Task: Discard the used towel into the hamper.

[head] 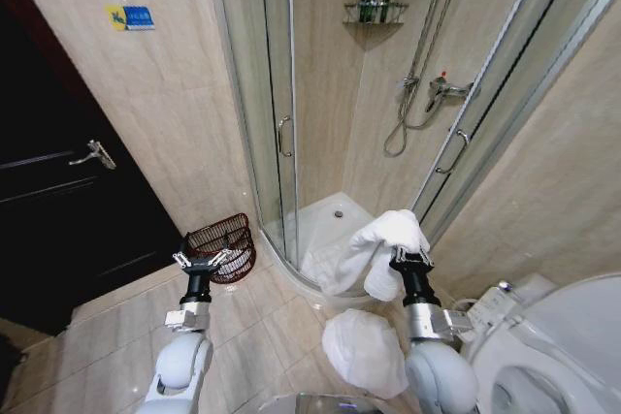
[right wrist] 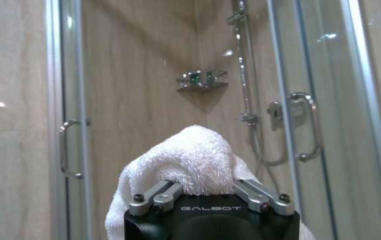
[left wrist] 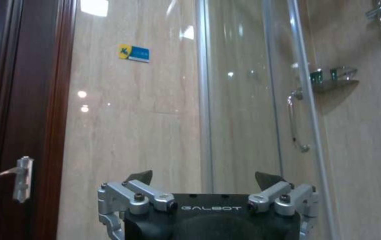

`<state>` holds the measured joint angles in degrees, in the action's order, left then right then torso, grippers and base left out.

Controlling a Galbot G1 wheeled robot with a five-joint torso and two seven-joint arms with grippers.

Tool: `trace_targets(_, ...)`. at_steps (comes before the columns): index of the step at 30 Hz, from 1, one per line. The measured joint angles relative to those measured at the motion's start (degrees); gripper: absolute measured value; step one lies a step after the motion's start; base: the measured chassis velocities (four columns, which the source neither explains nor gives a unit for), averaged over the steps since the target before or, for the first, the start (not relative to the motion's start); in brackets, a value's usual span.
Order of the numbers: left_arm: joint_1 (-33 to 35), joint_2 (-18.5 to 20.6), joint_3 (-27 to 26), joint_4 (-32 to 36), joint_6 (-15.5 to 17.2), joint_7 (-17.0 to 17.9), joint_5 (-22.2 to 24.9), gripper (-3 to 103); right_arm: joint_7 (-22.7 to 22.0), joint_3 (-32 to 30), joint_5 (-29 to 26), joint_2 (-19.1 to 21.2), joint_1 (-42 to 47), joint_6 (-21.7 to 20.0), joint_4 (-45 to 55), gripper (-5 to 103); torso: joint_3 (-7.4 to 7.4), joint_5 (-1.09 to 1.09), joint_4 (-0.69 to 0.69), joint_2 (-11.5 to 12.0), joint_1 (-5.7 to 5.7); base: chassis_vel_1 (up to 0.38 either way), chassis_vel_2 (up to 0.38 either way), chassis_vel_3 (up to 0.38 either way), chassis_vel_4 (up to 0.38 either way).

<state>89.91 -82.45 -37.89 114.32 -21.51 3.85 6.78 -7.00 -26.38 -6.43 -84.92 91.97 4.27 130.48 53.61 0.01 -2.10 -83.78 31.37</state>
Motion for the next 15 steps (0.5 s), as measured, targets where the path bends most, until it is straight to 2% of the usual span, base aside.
trace_targets(5, -0.5, -0.36, 0.4, -0.79, -0.11, 0.4, -0.31, 100, 1.0, 0.04, 0.3, 0.01, -0.06, 0.37, -1.69, 10, 0.0, 0.0, -0.01, 0.0, 0.0, 0.127, 0.119, -0.1, -0.11)
trace_targets(15, -0.2, 0.32, -0.38, -0.76, 0.83, 1.34, 0.67, 100, 2.05, 0.95, 1.3, -0.43, -0.91, 0.23, -2.12, 10, 0.0, 0.01, -0.01, 0.0, 0.0, 0.162, 0.16, -0.175, -0.158)
